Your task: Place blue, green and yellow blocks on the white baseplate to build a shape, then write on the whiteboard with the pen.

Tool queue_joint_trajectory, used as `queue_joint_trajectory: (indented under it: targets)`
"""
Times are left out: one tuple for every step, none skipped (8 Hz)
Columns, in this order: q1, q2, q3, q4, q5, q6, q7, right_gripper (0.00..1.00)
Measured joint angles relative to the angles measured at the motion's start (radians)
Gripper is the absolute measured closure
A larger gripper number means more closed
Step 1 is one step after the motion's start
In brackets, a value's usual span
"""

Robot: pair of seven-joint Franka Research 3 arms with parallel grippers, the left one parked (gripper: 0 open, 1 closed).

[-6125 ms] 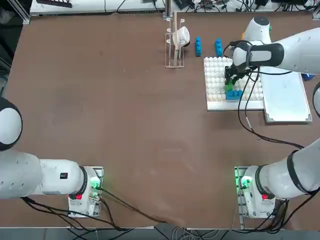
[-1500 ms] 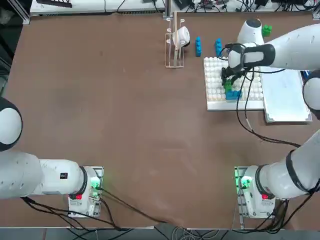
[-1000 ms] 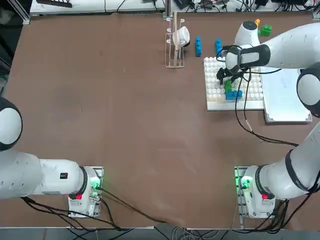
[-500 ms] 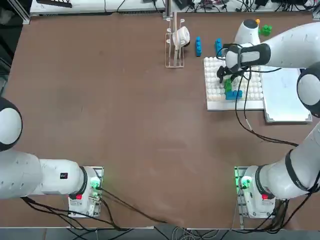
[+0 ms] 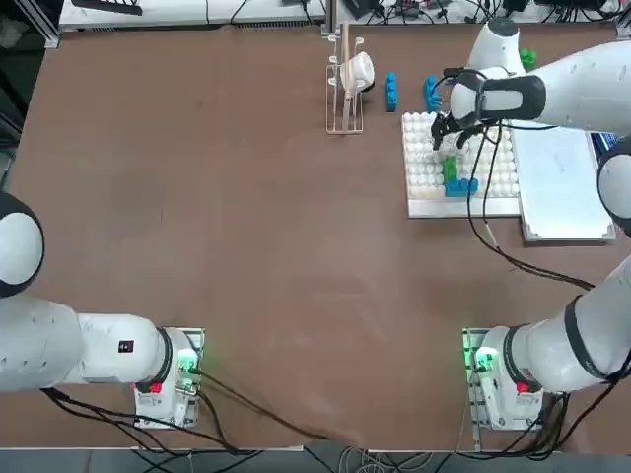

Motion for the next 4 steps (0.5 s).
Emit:
queue_joint_trajectory:
  targets:
    - [0.000, -0.009, -0.001, 0.030, 0.000, -0.027, 0.000, 0.00]
    - [-0.002, -0.001, -0.004, 0.089, 0.000, -0.090, 0.000, 0.00]
    - [-0.004, 0.023, -0.006, 0.168, 0.001, -0.160, 0.000, 0.00]
    - [-0.010, 0.061, -0.009, 0.254, 0.001, -0.209, 0.000, 0.00]
